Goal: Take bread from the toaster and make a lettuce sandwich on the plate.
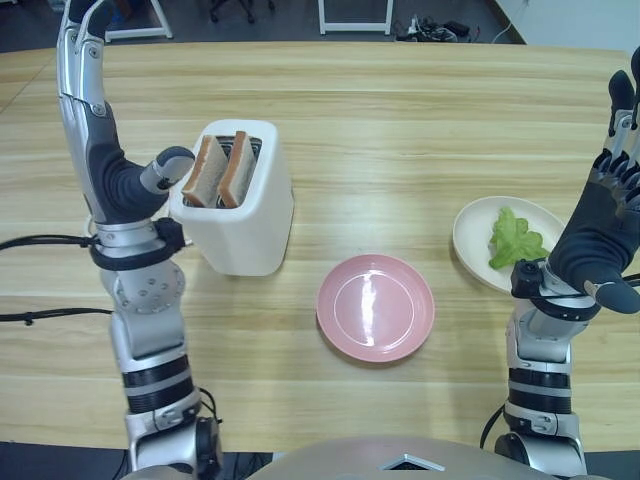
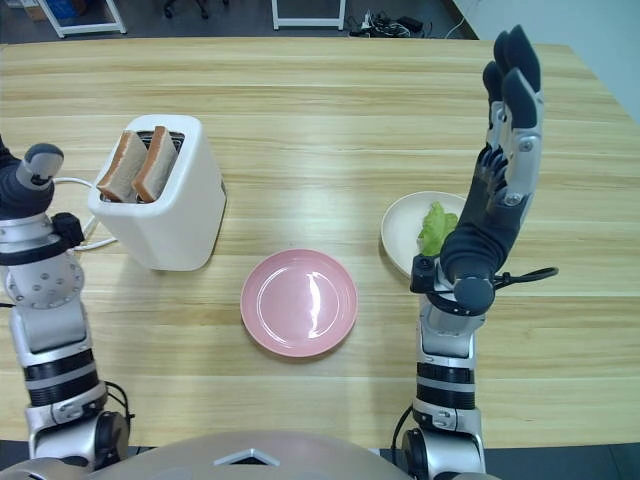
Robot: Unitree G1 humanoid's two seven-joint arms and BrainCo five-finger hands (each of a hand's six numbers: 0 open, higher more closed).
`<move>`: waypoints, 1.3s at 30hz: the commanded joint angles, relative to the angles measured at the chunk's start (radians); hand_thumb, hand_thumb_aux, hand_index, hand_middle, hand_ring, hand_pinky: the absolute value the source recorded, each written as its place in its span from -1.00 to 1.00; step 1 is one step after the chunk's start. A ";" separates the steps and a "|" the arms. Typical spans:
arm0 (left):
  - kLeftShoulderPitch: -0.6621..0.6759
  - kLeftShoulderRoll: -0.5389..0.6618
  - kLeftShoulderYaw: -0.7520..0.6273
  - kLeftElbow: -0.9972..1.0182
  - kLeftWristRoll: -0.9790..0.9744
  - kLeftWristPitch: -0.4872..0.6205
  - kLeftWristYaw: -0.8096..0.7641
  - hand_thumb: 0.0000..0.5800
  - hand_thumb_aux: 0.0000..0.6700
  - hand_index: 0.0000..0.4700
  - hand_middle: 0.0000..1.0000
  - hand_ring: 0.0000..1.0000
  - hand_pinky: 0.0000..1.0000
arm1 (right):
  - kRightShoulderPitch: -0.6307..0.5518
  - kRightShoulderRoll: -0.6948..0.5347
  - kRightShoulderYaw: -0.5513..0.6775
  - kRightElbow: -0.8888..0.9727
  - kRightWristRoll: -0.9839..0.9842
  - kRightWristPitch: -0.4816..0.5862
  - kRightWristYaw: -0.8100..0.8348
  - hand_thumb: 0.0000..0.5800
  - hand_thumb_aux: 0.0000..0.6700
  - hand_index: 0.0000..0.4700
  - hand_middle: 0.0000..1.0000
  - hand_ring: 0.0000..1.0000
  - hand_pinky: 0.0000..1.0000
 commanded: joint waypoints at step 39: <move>0.065 0.291 -0.270 0.396 -0.020 0.249 -0.180 1.00 1.00 1.00 -1.00 -1.00 -1.00 | 0.064 0.015 -0.047 0.032 -0.057 -0.051 -0.019 -1.00 -1.00 -1.00 -1.00 -1.00 -1.00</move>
